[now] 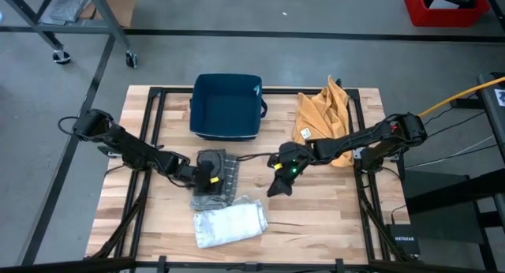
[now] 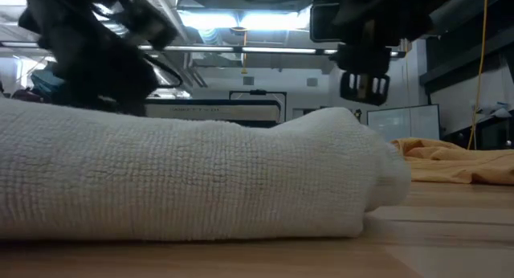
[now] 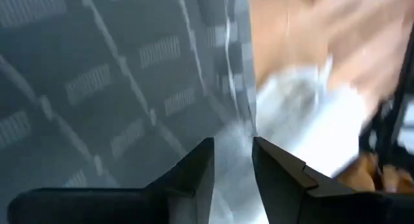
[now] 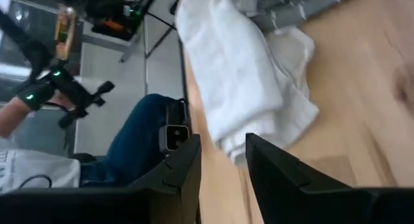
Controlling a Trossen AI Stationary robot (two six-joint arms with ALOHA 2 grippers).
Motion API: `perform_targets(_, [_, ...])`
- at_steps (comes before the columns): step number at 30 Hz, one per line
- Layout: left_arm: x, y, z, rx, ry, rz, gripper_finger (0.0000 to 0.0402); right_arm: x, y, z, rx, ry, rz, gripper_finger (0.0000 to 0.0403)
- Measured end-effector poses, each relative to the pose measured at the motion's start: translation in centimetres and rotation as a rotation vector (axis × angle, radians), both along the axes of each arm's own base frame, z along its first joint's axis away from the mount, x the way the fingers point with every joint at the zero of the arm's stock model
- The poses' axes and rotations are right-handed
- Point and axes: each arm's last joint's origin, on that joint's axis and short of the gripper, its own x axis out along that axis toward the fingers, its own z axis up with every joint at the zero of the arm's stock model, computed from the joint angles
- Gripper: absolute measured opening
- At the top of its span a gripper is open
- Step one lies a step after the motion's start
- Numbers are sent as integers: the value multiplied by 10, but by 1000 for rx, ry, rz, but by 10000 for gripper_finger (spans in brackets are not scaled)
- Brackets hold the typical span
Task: Fold towel
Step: Stack the folded white patterned towel on top of the folded gray patterned towel
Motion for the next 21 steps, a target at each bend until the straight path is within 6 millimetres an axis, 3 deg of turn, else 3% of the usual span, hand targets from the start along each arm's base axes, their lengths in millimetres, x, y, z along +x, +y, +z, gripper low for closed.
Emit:
perform_targets(13, [-27, -23, 40, 81, -214, -39, 98, -11, 42, -5, -83, 69, -62, 127])
perform_targets(21, [-65, -59, 41, 58, -192, -24, 98, -14, 50, -6, -87, 94, -157, 127])
